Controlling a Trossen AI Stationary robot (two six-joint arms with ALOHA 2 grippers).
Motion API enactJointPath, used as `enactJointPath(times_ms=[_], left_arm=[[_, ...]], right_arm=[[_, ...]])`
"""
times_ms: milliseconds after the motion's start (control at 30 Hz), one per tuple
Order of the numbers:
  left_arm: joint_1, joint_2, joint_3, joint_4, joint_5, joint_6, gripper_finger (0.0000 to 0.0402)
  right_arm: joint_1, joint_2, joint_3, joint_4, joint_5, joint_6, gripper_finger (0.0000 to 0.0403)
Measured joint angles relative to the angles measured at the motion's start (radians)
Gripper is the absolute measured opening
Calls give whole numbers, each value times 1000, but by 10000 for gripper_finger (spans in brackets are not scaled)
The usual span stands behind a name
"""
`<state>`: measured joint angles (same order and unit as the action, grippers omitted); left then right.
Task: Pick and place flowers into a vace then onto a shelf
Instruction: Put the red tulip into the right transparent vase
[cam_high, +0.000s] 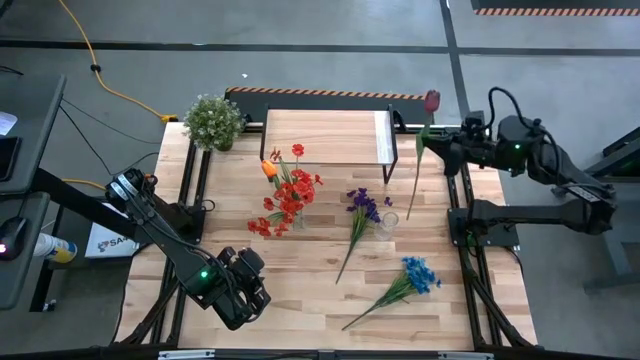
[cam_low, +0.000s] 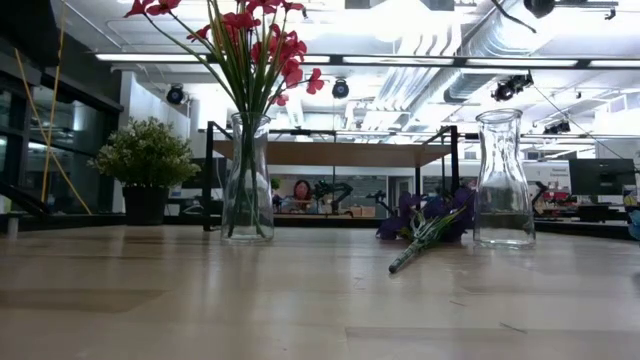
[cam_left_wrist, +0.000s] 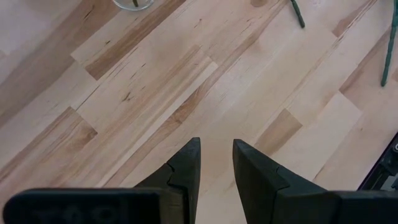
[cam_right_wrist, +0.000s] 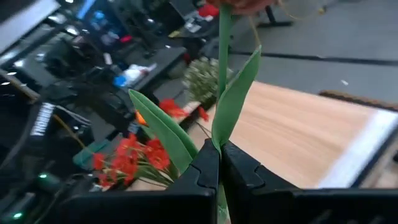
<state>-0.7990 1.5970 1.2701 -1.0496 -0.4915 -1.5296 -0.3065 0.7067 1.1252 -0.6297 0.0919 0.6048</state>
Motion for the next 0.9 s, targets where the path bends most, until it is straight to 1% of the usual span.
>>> enactJointPath(times_ms=[100,233,400,633,767,900], left_arm=[[0,0,0,0,0,-2,129],[0,0,0,0,0,-2,129],[0,0,0,0,-1,-4,129],[0,0,0,0,-16,-20,129],[0,0,0,3,-15,-24,129],[0,0,0,4,-15,-24,129]], right_arm=[[0,6,0,32,-26,-31,1],[7,20,0,32,-56,-79,1],[84,50,0,71,-53,-169,0],[220,96,0,212,-15,-320,0],[277,96,0,222,59,-402,0],[317,71,0,197,119,-443,0]])
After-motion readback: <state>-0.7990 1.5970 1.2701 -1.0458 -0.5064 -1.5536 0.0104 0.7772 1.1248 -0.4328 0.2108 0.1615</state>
